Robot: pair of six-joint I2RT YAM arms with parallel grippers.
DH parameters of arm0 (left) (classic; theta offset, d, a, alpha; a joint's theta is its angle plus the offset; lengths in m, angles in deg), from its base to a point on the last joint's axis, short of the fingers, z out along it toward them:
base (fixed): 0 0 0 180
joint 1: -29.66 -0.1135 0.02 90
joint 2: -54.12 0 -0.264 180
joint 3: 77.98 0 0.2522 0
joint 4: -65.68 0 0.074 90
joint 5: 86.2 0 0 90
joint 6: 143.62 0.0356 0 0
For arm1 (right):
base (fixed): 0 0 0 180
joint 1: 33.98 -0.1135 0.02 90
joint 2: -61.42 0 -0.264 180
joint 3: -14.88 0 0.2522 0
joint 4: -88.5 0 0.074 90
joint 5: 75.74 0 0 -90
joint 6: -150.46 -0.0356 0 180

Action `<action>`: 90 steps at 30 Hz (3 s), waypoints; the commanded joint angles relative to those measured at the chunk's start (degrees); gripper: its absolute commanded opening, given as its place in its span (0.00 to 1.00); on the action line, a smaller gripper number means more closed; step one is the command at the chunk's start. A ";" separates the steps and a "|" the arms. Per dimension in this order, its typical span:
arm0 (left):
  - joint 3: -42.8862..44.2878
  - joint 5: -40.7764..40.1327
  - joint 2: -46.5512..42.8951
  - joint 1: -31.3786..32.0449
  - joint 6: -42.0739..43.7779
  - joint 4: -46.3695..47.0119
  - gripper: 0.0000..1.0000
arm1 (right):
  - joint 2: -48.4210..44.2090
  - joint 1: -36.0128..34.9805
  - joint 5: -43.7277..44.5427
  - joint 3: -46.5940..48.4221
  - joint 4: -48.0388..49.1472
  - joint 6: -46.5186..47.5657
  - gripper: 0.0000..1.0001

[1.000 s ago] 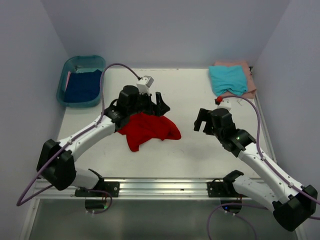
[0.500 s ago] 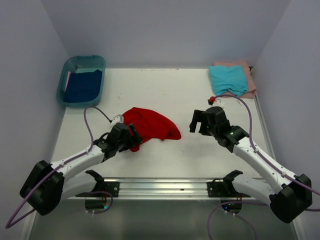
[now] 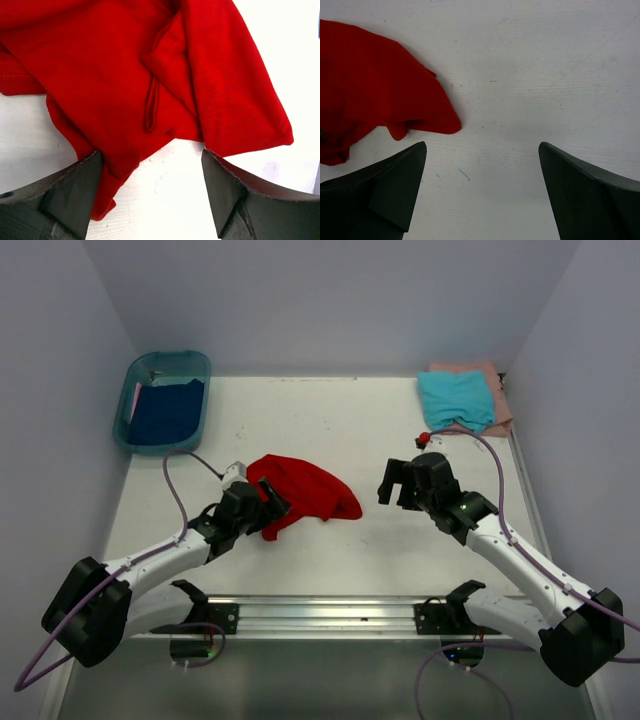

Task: Fold and stack the t-shirts
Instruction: Flatten out the tshirt

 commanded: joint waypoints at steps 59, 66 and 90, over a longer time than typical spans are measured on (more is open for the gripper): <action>-3.05 1.72 -1.07 0.34 -3.27 3.02 0.76 | -0.96 -0.28 0.47 -1.03 1.32 0.22 0.99; -1.20 2.16 -1.23 0.34 -3.45 0.30 0.75 | -1.39 -0.20 1.09 -1.29 1.06 0.30 0.99; -4.54 -0.21 0.62 0.34 -0.29 8.21 0.00 | -2.27 -0.19 -1.46 -2.79 2.64 0.48 0.81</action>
